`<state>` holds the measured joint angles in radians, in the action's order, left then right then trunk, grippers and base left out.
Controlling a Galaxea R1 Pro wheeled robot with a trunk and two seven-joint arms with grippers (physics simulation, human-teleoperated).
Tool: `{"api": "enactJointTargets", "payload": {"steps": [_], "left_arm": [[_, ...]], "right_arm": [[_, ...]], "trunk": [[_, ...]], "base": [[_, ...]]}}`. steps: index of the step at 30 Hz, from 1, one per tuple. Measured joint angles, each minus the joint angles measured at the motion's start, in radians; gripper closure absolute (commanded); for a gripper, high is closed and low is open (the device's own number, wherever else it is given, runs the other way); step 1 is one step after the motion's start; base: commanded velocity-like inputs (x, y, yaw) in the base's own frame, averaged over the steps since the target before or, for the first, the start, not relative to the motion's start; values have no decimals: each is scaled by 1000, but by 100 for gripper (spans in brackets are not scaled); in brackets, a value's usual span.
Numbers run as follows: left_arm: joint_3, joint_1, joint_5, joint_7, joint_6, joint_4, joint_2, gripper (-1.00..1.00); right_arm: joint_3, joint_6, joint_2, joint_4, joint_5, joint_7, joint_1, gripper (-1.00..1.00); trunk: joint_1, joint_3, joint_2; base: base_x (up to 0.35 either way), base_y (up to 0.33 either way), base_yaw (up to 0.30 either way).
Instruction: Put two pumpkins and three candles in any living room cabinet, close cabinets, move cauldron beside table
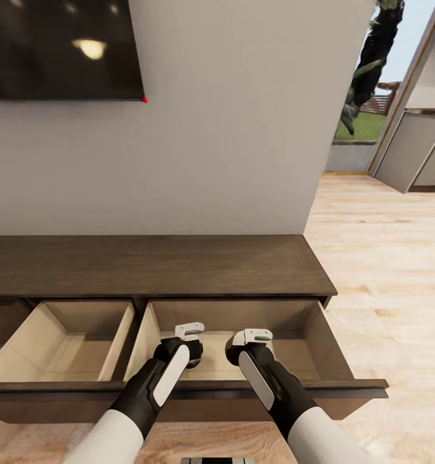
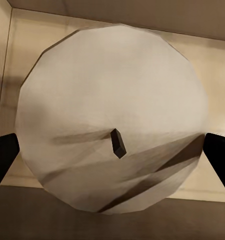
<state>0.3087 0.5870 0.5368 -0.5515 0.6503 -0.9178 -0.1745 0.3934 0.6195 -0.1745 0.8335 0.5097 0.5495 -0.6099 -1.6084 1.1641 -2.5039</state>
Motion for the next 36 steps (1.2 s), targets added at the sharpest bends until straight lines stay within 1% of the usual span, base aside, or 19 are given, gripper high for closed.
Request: {"api": "enactJointTargets", "payload": {"steps": [8,9,17,18,28,36], "left_arm": [[0,0,0,0,0,-1,0,100],[0,0,0,0,0,-1,0,100],[0,0,-1,0,-2,-26,0,100],[0,0,-1,0,-1,-30,0,-100],[0,0,0,-2,4,-37,0,-100],[0,0,6,-2,12,-37,0,-100]], "right_arm": [[0,0,0,0,0,0,0,100],[0,0,0,0,0,0,0,-100],[0,1,0,0,0,0,0,-100],[0,1,0,0,0,-1,0,-100],[0,1,0,0,0,-1,0,-100],[0,2,0,0,0,0,0,-100]], "trunk": [[0,0,0],[0,0,0],[0,0,0],[0,0,0],[0,0,0],[4,-31,2]], "base": [[0,0,0],[0,0,0],[0,0,0],[0,0,0],[0,0,0],[0,0,0]]}}
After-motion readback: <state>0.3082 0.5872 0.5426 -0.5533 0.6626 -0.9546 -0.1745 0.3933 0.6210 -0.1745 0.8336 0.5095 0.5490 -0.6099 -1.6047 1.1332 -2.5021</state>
